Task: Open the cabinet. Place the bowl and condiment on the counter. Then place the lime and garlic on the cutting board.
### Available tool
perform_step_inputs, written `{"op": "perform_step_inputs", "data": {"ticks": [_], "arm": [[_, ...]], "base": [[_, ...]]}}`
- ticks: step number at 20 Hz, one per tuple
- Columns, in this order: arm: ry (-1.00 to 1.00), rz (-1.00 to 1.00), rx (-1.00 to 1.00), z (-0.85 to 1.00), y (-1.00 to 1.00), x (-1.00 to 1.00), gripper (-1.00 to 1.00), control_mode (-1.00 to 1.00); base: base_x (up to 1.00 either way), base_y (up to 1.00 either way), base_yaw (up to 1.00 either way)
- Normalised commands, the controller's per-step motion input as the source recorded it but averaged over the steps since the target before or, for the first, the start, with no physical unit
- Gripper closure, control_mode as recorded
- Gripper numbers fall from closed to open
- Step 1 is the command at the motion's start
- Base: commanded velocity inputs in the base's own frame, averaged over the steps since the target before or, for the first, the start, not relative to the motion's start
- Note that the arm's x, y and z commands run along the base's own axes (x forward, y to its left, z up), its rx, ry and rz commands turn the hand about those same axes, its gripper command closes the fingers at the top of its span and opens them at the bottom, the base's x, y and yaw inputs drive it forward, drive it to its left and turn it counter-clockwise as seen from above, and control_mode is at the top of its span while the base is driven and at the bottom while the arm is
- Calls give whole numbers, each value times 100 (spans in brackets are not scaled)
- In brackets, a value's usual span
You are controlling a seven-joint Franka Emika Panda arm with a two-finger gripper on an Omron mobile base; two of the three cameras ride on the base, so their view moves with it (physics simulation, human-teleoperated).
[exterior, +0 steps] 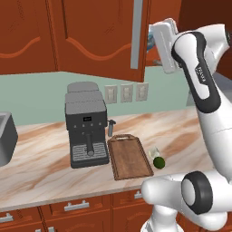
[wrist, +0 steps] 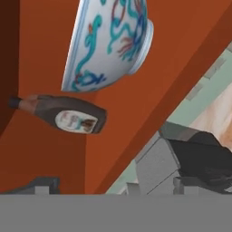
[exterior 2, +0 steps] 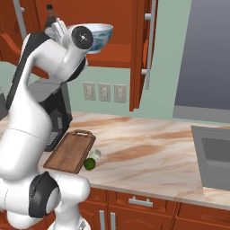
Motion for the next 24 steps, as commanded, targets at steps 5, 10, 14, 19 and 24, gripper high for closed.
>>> {"op": "perform_step_inputs", "data": {"ticks": [5, 10, 14, 19, 24], "arm": [[0, 6, 5, -5, 25, 32, -100, -100], [0, 6, 4, -3, 23, 26, -100, -100], [0, 6, 3, -5, 25, 23, -100, -100], [1, 6, 3, -6, 26, 23, -100, -100], [4, 8, 3, -2, 17, 18, -100, -100]], "base": [[0, 0, 0], [0, 0, 0], [0, 0, 0], [0, 0, 0], [0, 0, 0]]}}
